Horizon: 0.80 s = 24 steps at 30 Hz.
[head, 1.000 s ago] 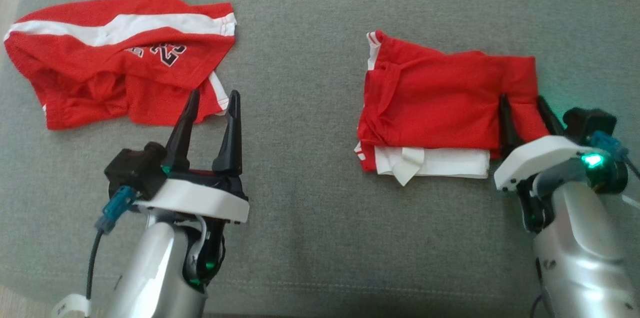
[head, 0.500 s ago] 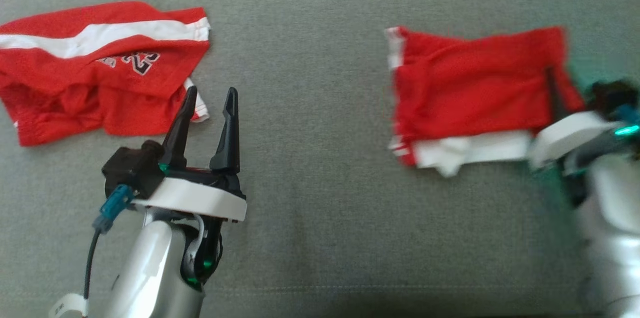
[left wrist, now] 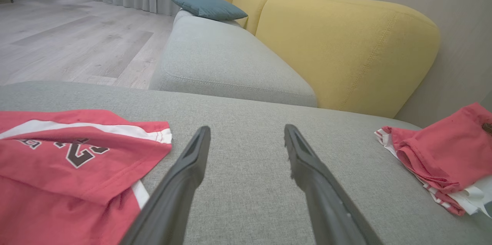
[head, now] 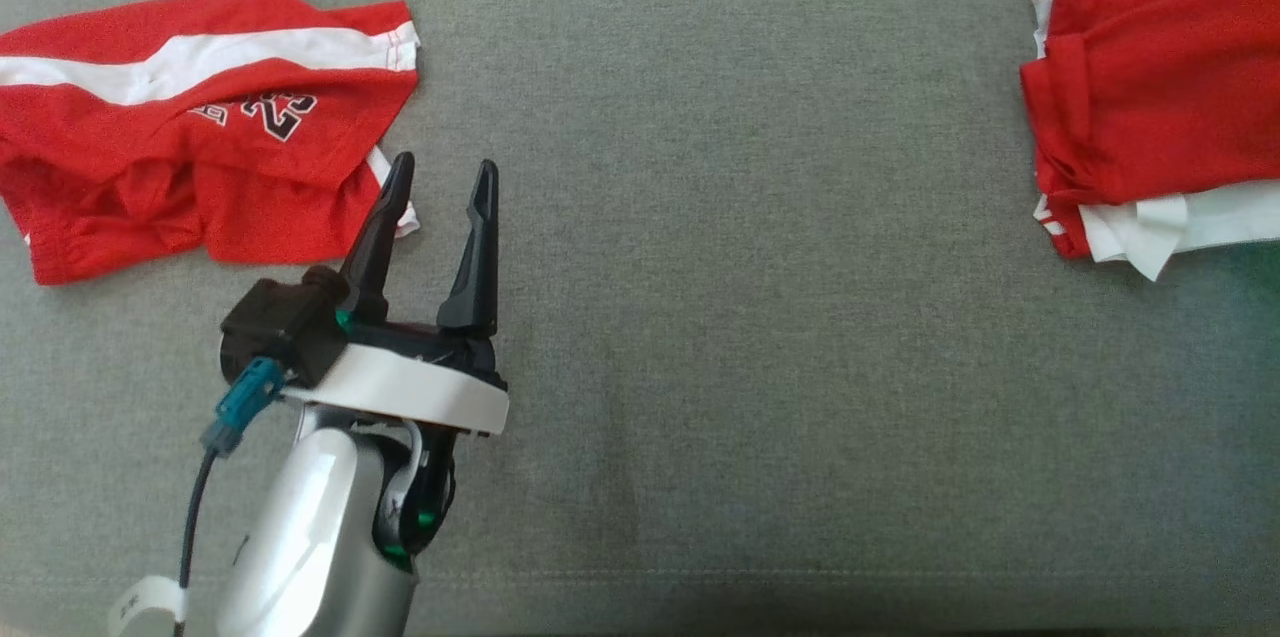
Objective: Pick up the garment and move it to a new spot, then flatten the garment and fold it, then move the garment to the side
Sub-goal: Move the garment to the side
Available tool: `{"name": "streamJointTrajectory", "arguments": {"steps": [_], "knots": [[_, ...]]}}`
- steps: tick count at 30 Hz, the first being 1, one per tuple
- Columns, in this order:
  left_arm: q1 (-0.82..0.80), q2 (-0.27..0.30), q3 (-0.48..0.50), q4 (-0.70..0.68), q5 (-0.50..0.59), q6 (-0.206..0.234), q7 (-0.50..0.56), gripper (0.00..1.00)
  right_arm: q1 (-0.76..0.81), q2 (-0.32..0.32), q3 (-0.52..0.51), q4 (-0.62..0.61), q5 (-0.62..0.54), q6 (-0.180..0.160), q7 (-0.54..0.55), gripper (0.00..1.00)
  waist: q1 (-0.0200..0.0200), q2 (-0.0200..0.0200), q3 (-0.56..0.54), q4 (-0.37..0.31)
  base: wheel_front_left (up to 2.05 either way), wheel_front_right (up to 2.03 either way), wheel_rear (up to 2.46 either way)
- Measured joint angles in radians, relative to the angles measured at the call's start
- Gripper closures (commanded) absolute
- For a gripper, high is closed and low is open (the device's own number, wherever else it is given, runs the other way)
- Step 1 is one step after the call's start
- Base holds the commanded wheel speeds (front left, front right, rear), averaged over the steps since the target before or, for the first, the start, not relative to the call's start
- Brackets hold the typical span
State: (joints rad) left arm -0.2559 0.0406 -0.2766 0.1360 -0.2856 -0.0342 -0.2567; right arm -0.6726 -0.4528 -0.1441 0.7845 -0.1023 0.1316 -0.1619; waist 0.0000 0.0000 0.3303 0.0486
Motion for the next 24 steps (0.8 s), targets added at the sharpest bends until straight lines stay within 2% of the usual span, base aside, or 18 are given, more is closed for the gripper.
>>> {"name": "streamJointTrajectory", "arguments": {"steps": [14,15,16,17,24], "knots": [[0.0,0.0,0.014,-0.002,-0.007,-0.002,0.0,0.0,-0.015,-0.009,-0.027,-0.007,-0.028,0.0,-0.019,1.0,0.0,0.0,0.011,-0.001,0.0,0.0,0.0],[0.0,0.0,0.015,-0.002,-0.007,-0.002,0.0,0.0,-0.016,-0.008,-0.028,-0.008,-0.031,0.0,-0.025,0.81,0.0,0.0,0.011,-0.001,0.0,0.0,0.0],[0.0,0.0,0.016,-0.002,-0.007,-0.002,0.0,0.0,-0.016,-0.004,-0.032,-0.008,-0.027,0.0,-0.03,0.43,0.0,0.0,0.01,-0.002,0.0,0.0,0.0],[0.0,0.0,0.016,-0.002,-0.007,-0.002,0.0,0.0,-0.016,0.0,-0.035,-0.008,-0.015,0.0,-0.033,0.0,0.0,0.0,0.008,-0.002,0.0,0.0,0.0],[0.0,0.0,0.016,0.008,-0.008,-0.002,0.0,0.0,-0.017,0.039,-0.037,-0.055,0.007,0.0,-0.058,0.0,0.0,0.0,-0.021,-0.007,0.0,0.0,0.0]]}}
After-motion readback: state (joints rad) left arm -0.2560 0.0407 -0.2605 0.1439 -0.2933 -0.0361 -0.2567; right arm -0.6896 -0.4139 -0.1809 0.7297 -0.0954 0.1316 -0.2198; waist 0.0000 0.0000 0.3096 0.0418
